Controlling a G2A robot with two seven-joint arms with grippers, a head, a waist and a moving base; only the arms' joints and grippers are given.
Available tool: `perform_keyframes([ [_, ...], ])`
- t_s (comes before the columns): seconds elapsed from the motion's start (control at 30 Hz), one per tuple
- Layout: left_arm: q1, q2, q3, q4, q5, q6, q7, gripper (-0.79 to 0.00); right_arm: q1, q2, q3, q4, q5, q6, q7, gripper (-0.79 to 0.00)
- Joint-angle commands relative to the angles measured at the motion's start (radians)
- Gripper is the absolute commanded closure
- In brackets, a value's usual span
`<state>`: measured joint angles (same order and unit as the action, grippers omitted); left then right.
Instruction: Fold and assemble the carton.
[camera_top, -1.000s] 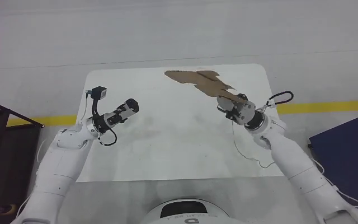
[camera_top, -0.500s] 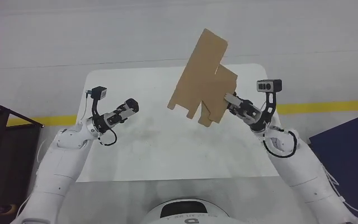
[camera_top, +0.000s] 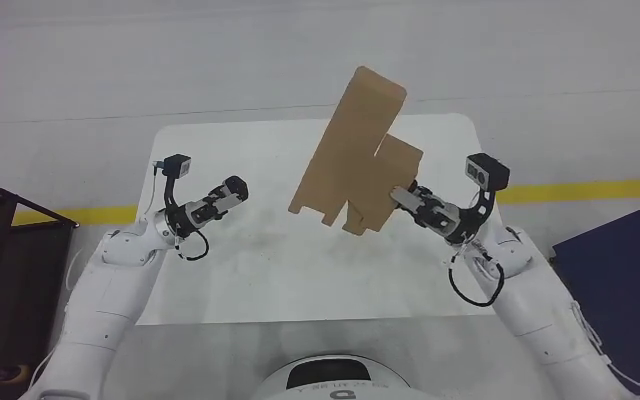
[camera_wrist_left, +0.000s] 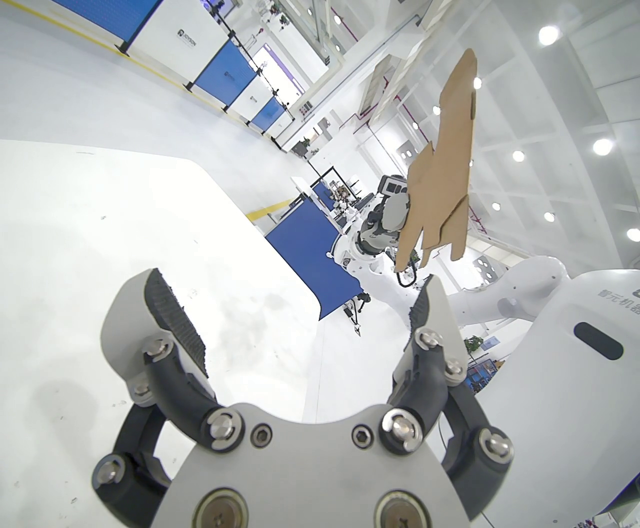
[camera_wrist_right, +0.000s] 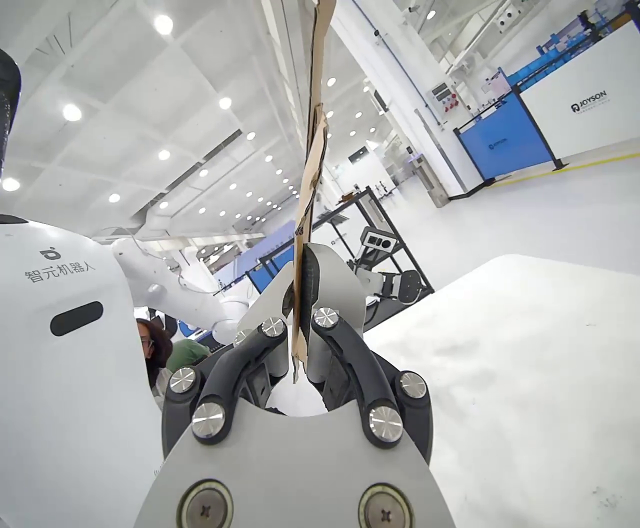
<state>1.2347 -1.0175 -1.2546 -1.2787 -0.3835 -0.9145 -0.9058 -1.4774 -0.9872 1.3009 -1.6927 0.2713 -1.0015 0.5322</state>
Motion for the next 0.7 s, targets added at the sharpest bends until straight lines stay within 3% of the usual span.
perform_keyframes([
  [0.0, 0.000, 0.000, 0.000, 0.000, 0.000, 0.000, 0.000, -0.785, 0.002, 0.003, -0.035, -0.001, 0.159, 0.066, 0.036, 0.000],
  [0.1, 0.000, 0.000, 0.000, 0.000, 0.000, 0.000, 0.000, -0.785, 0.025, 0.009, -0.080, -0.010, 0.556, 0.310, 0.198, 0.000],
  [0.2, 0.000, 0.000, 0.000, 0.000, 0.000, 0.000, 0.000, -0.785, 0.070, 0.014, -0.052, 0.071, 1.098, 0.770, 0.474, 0.000],
  [0.3, 0.000, 0.000, 0.000, 0.000, 0.000, 0.000, 0.000, -0.785, 0.106, 0.012, -0.039, 0.160, 1.280, 1.020, 0.553, 0.000],
  [0.43, 0.000, 0.000, 0.000, 0.000, 0.000, 0.000, 0.000, -0.785, 0.142, 0.003, -0.050, 0.225, 1.347, 1.153, 0.581, 0.000],
  [0.67, 0.000, 0.000, 0.000, 0.000, 0.000, 0.000, 0.000, -0.785, 0.172, 0.000, -0.067, 0.278, 1.261, 1.235, 0.580, 0.000],
])
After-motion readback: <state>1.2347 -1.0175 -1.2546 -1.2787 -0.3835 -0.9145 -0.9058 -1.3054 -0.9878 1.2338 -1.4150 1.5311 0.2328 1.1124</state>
